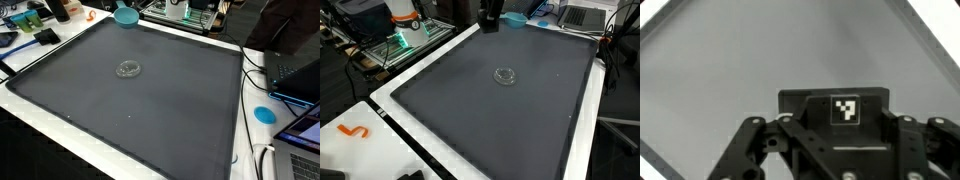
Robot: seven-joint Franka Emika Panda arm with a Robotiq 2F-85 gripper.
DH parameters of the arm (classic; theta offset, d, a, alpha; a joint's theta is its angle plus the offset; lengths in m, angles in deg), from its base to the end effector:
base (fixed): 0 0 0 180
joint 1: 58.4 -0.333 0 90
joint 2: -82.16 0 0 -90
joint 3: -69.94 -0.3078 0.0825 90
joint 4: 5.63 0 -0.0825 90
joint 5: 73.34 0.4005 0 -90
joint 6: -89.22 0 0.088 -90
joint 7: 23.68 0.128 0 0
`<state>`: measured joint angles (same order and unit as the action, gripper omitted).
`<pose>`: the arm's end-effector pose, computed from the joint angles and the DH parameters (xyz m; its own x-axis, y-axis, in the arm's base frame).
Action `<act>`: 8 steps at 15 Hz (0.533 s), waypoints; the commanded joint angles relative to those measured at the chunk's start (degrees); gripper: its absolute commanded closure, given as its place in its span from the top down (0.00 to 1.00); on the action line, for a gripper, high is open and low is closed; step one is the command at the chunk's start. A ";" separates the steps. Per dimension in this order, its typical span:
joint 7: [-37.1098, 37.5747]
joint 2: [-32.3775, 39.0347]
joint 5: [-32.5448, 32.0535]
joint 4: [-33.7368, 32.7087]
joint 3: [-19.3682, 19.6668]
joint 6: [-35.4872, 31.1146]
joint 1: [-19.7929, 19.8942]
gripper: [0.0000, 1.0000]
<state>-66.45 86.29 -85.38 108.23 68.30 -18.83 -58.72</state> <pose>0.5627 -0.0006 0.3795 0.6296 0.7340 -0.2547 0.7611 -0.6485 0.0125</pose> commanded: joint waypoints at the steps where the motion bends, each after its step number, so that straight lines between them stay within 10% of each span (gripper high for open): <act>1: -3.16 1.80 -1.40 -0.65 0.48 1.28 0.51 0.31; 8: -9.50 9.29 -8.91 -1.24 0.75 3.93 0.73 0.31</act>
<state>-74.01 92.25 -90.81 108.31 69.15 -16.91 -57.94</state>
